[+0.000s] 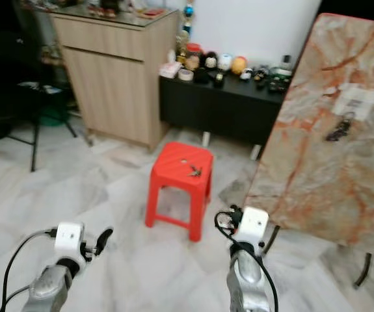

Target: Hang keys on a hook

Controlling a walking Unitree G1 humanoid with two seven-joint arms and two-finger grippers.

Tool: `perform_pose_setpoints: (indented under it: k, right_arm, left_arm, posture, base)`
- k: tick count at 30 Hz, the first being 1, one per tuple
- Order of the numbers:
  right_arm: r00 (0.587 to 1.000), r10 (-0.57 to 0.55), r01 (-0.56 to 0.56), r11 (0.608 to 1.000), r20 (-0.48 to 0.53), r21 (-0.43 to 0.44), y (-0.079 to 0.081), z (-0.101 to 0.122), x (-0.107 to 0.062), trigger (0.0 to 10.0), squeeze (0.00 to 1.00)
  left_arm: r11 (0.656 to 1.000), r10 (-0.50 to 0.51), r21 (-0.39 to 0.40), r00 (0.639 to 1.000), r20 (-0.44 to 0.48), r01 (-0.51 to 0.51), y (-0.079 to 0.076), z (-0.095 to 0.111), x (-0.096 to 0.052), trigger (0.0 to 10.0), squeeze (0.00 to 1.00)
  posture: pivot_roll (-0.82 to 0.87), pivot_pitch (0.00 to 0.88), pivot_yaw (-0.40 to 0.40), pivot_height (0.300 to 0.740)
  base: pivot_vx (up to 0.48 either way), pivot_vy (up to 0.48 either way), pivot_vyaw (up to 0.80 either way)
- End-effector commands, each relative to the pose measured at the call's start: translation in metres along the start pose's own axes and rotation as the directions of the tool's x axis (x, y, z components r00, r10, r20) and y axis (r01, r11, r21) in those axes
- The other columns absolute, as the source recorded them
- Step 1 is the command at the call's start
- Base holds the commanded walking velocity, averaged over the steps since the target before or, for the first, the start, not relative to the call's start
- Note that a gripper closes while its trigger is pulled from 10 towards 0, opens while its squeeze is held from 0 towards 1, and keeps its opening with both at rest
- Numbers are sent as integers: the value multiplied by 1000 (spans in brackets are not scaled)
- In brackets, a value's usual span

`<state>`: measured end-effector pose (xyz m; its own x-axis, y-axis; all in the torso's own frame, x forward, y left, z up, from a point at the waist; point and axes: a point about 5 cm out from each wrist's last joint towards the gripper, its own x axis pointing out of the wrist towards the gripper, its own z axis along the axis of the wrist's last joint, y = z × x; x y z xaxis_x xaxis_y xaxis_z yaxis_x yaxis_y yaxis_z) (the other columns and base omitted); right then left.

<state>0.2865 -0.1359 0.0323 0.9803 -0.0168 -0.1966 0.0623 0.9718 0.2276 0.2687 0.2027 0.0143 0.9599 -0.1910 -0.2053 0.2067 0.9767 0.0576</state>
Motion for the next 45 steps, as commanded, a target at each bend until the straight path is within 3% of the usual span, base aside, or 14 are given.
perform_pose_setpoints:
  k: [1,7,13,16,21,29,34,42,45]
  right_arm:
    - [1000,24,-24,999,7,36,3,7,2,10000,0]
    - [988,152,-153,987,16,40,20,25,6,10000,0]
    - [976,217,-217,975,0,40,31,30,6,10000,0]
    - [945,324,-322,946,-41,40,42,38,2,10000,0]
    - [922,384,-382,923,-43,53,43,54,-1,10000,0]
    - [914,406,-403,909,-7,110,47,67,1,10000,0]
    - [873,485,-485,852,51,196,55,78,-3,10000,0]
    - [859,502,-512,825,105,240,50,86,-1,10000,0]
    - [844,526,-534,801,110,269,48,88,2,10000,0]
  left_arm:
    - [998,-65,10,997,39,64,-5,12,6,10000,0]
    - [966,-257,53,961,103,252,-24,39,15,10000,0]
    - [952,-304,60,946,114,299,-29,46,17,10000,0]
    - [928,-372,59,922,107,367,-36,53,16,10000,0]
    - [895,-446,71,888,110,441,-44,62,12,10000,0]
    - [876,-481,100,862,160,471,-50,85,16,10000,0]
    - [853,-522,135,835,176,505,-56,99,16,10000,0]
    - [847,-529,181,825,201,499,-58,113,20,10000,0]
    - [835,-544,233,814,205,499,-61,122,20,10000,0]
  posture:
    - [86,0,-87,740]
    - [88,0,-89,740]
    - [86,4,-89,740]
    - [80,12,-92,740]
    - [77,12,-98,740]
    - [85,5,-104,740]
    - [86,0,-106,740]
    - [89,0,-113,740]
    - [93,0,-123,740]
  base:
    - [0,0,0]
    - [0,0,0]
    - [0,0,0]
    - [0,0,0]
    - [0,0,0]
    - [0,0,0]
    - [0,0,0]
    - [0,0,0]
    - [0,0,0]
